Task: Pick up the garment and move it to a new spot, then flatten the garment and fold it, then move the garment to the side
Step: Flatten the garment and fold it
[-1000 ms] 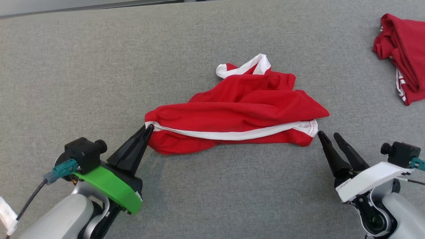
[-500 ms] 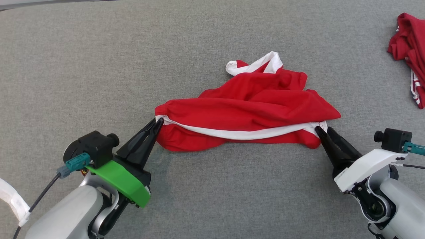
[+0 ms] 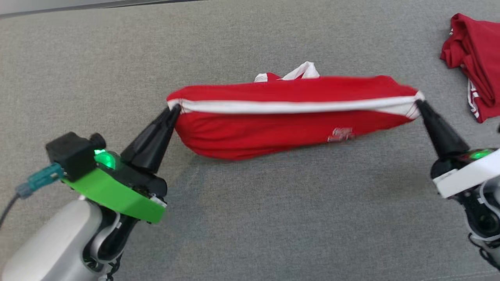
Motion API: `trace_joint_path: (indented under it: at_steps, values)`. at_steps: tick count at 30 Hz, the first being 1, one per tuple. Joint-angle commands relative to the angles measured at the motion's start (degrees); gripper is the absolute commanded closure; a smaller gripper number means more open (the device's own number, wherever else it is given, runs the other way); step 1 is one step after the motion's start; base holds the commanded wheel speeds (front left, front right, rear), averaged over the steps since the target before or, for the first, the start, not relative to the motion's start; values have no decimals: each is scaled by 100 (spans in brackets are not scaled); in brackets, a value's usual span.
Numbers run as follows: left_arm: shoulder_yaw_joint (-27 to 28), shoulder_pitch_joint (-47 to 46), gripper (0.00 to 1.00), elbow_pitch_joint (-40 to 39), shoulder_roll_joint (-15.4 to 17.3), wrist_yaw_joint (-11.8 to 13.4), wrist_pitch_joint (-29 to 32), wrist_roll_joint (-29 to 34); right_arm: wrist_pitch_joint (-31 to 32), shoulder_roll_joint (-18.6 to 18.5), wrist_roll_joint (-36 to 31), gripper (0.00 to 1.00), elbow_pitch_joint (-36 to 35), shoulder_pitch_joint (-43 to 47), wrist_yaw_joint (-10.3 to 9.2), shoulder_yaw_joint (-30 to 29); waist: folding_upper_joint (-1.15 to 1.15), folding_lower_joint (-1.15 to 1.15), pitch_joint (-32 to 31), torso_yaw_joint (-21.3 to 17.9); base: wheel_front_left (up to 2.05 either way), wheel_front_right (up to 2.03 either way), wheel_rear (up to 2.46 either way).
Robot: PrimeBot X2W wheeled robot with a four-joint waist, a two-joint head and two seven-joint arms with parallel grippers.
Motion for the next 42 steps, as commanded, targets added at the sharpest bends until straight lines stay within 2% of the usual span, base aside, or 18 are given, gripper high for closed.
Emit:
trace_joint_path:
  at_steps: [1,6,9,11,14,18,22,26,29,33,37,42]
  values:
    - [147,-137,100,-249,141,-60,19,-173,-12,-118,-277,100,-279,183,-7,-351,0,0,-37,-81,0,0,0]
    - [658,-607,100,-1313,375,8,443,-876,-13,-302,-1009,100,-1424,233,-9,-1690,0,0,74,-247,0,0,0]
    - [777,-1295,100,-1623,327,73,981,-1198,-13,-412,-1261,100,-1731,-167,-8,-2190,0,0,276,-316,0,0,0]
    - [736,-1928,100,-1538,185,71,1384,-1296,-13,-425,-1357,100,-1702,-720,-8,-2378,0,0,463,-357,0,0,0]
    - [664,-3025,100,-987,-66,61,1876,-1171,9,-524,-1554,100,-1340,-1744,-8,-2110,0,0,831,-466,0,0,0]
    - [597,-4501,100,380,-619,-103,2018,-821,6,-255,-1846,100,-219,-3641,-8,-1640,0,0,1328,-698,0,0,0]
    - [514,-5788,100,1651,-1191,-275,1504,-236,-11,101,-2391,100,820,-5238,-8,-1514,0,0,1744,-859,0,0,0]
    - [398,-6641,100,2436,-1587,-372,674,169,-12,272,-2827,100,1034,-6014,-8,-1794,0,0,2002,-946,0,0,0]
    - [24,-6811,100,2486,-1684,-392,235,152,-12,292,-2847,100,852,-5968,-8,-2013,0,0,2026,-944,0,0,0]
    - [-596,-6337,100,2134,-1268,-381,-33,64,-13,249,-2783,100,486,-5205,-8,-1979,0,0,1954,-929,0,0,0]
    - [-1155,-5557,100,1531,-856,-382,-113,185,-14,296,-2847,100,-52,-3819,-8,-2004,0,0,1838,-907,0,0,0]
    - [-1017,-4024,100,785,-500,-382,-102,456,-15,725,-2895,100,-827,-1935,-8,-2514,0,0,1620,-915,0,0,0]
